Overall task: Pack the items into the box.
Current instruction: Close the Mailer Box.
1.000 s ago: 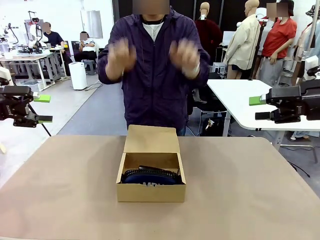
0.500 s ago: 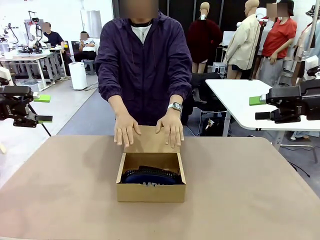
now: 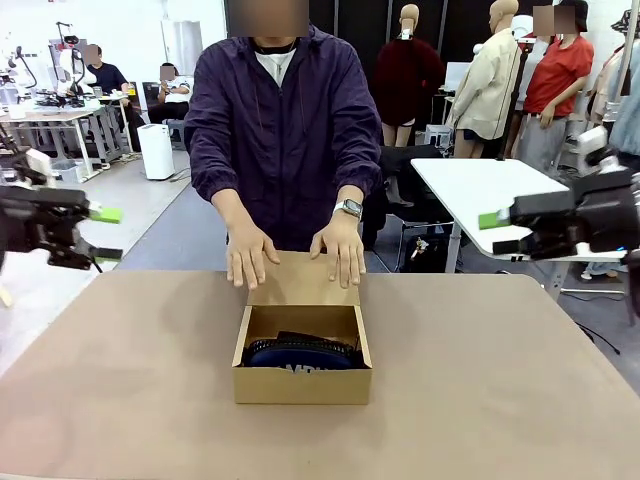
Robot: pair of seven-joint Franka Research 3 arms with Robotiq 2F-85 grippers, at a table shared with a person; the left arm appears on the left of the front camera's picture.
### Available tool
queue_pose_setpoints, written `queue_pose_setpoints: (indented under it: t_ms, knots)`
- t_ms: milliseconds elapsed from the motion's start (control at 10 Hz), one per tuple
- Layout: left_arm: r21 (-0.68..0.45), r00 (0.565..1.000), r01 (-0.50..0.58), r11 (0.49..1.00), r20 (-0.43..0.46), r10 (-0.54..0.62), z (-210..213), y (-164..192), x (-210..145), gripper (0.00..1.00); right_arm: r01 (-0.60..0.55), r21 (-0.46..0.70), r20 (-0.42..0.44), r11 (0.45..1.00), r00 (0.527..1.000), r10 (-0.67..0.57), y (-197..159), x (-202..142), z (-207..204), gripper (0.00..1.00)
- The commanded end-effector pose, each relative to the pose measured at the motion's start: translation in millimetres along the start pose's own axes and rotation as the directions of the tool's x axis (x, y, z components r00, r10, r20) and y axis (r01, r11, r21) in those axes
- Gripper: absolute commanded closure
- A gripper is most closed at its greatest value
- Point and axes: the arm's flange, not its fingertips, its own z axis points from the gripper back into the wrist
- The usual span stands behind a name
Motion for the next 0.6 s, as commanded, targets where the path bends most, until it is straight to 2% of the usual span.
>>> queue_pose_setpoints:
  t_ms: [0, 100, 200, 300, 400, 500]
  knots:
    - [0.123, 0.998, -0.053, 0.991, 0.04, 0.048, -19.2, 45.1, 36.1, 0.0, -0.025, -0.008, -0.043, 1.0, 0.999, 0.024, -36.5, 22.0, -46.0, 0.0]
    - [0.15, 0.998, -0.054, 0.987, 0.038, 0.049, -29.2, 71.6, 43.5, 0.0, -0.017, -0.065, -0.043, 0.998, 0.999, 0.014, -60.1, 26.7, -65.7, 0.0]
    - [0.134, 0.998, -0.07, 0.988, 0.007, 0.07, -41.7, 96.0, 50.6, 0.0, 0.012, -0.04, -0.088, 0.999, 0.996, -0.015, -85.7, 26.1, -89.5, 0.0]
    - [0.141, 0.997, -0.078, 0.987, 0.031, 0.074, -49.8, 108.9, 57.9, 0.0, 0.032, 0.0, -0.098, 0.999, 0.995, -0.032, -102.0, 24.1, -106.6, 0.0]
    - [0.071, 0.992, -0.128, 0.989, 0.028, 0.127, -46.6, 108.1, 63.6, 0.0, 0.048, 0.014, -0.089, 0.999, 0.995, -0.047, -104.2, 23.6, -109.4, 0.0]
    - [0.166, 0.996, -0.093, 0.982, 0.013, 0.092, -44.9, 105.7, 42.6, 0.0, 0.033, -0.051, -0.12, 0.998, 0.992, -0.039, -86.1, 7.9, -86.3, 0.0]
